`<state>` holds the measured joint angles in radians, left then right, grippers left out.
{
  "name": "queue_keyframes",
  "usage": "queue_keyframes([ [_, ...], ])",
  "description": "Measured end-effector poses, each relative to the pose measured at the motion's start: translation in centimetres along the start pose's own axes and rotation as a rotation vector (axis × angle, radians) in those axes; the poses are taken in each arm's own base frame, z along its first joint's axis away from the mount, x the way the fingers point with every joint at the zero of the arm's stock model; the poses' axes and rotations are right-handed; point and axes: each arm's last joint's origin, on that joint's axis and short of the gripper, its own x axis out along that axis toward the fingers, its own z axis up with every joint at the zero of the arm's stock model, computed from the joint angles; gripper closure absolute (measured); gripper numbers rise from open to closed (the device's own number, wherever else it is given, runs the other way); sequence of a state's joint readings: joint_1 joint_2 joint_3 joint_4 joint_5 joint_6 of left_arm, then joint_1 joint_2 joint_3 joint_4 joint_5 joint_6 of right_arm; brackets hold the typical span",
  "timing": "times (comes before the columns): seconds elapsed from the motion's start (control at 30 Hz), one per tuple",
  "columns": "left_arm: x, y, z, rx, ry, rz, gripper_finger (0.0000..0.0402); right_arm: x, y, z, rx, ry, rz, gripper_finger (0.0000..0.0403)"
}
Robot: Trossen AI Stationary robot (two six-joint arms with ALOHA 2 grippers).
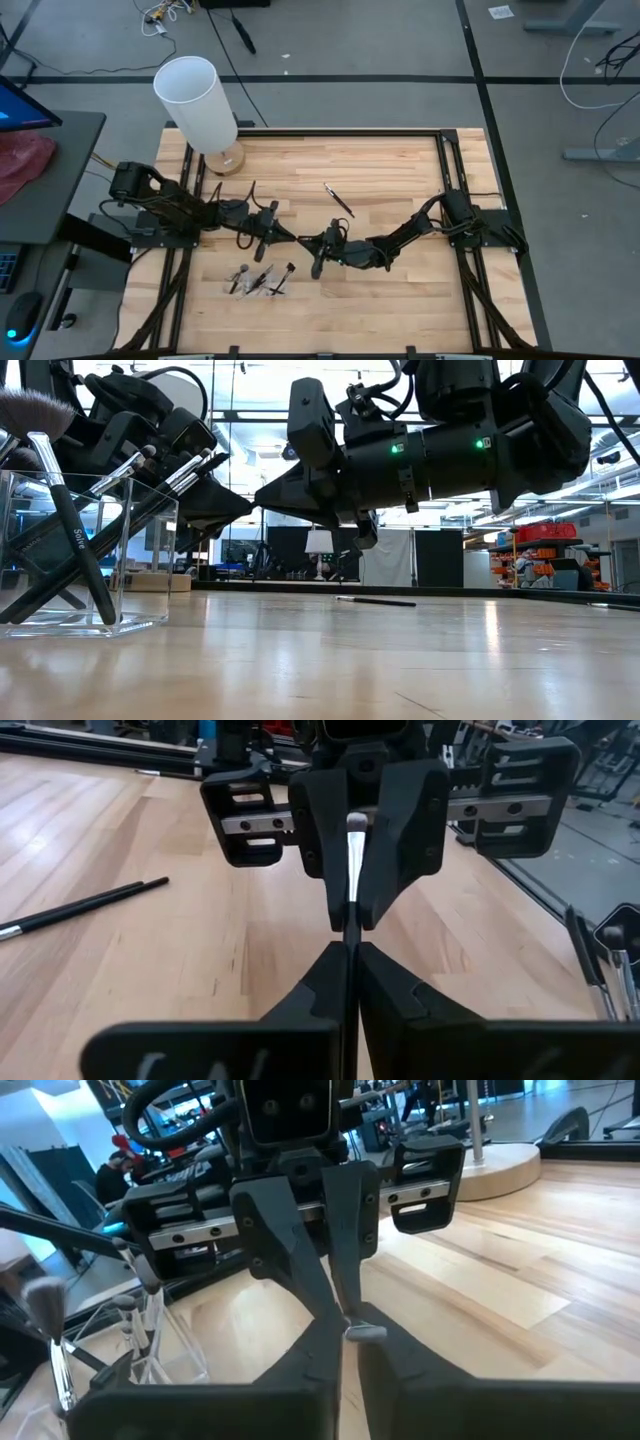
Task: Put items in baskets/containers
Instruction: Put the eyeshadow brush into the transparent organizer
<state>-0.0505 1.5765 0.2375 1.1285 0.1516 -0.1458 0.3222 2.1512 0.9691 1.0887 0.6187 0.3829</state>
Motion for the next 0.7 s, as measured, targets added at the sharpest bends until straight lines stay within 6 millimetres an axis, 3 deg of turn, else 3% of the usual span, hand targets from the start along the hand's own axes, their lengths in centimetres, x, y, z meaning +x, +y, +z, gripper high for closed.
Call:
queue_keyframes([
  [0.4,0.03,-0.03,0.05,-0.004,0.000,-0.017,0.0360,0.00,0.01,0.13,0.009,-0.017,-0.010,0.0395],
  [0.7,0.01,-0.03,-0.18,-0.004,0.025,-0.028,0.0296,-0.15,0.16,0.84,0.024,0.012,-0.027,0.0396],
])
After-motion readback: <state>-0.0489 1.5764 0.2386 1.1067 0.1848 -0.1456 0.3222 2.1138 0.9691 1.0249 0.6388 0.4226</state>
